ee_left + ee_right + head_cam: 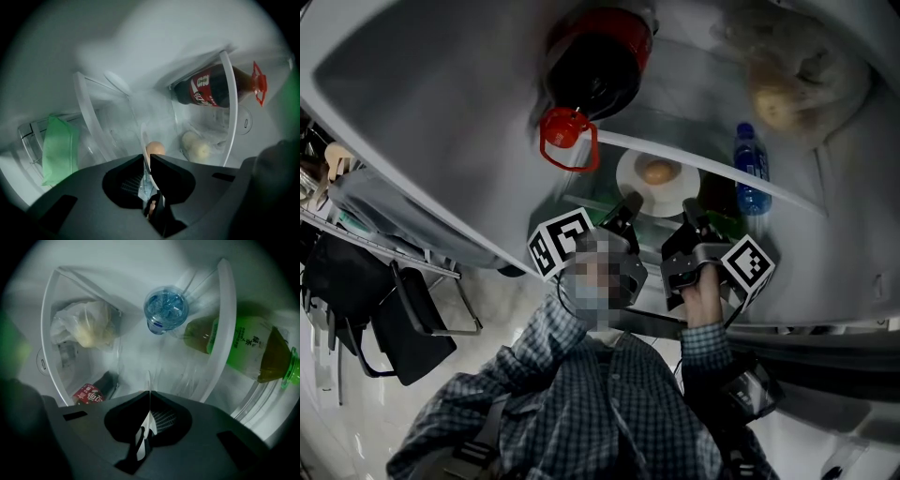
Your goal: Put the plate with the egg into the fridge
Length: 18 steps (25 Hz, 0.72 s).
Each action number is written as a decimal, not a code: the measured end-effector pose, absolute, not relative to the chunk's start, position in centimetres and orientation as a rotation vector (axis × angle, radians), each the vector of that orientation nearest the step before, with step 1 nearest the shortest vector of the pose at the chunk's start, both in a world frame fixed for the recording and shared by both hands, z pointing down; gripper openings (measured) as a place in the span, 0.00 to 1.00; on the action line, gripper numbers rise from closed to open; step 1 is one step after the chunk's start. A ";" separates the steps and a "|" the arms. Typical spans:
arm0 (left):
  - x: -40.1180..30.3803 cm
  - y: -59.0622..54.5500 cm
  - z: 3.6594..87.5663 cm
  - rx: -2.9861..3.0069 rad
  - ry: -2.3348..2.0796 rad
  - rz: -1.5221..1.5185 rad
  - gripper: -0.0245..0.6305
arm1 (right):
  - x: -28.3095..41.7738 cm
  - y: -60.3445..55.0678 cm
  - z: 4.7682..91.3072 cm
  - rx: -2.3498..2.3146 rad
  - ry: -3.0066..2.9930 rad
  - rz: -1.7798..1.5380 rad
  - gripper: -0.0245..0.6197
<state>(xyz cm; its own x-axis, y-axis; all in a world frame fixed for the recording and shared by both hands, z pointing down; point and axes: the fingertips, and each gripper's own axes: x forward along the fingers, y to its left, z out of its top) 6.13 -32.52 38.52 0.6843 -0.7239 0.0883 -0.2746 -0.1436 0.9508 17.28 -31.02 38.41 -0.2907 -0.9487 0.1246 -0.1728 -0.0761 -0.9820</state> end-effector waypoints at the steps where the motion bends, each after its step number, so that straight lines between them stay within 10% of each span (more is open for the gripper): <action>1: 6.2 -32.5 38.5 1.720 -0.807 -0.475 0.07 | 17.3 -31.1 38.3 -1.247 1.510 -1.431 0.06; 18: 7.1 -32.5 38.4 1.722 -0.777 -0.438 0.09 | 18.2 -33.0 37.4 -1.262 1.543 -1.416 0.06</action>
<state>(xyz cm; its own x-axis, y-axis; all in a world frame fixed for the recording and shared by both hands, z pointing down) 7.06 -32.48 38.41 0.7121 -0.6948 0.1005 -0.2732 -0.1423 0.9514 18.21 -32.95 37.43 -0.2966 -0.9470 0.1233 -0.2037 -0.0634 -0.9770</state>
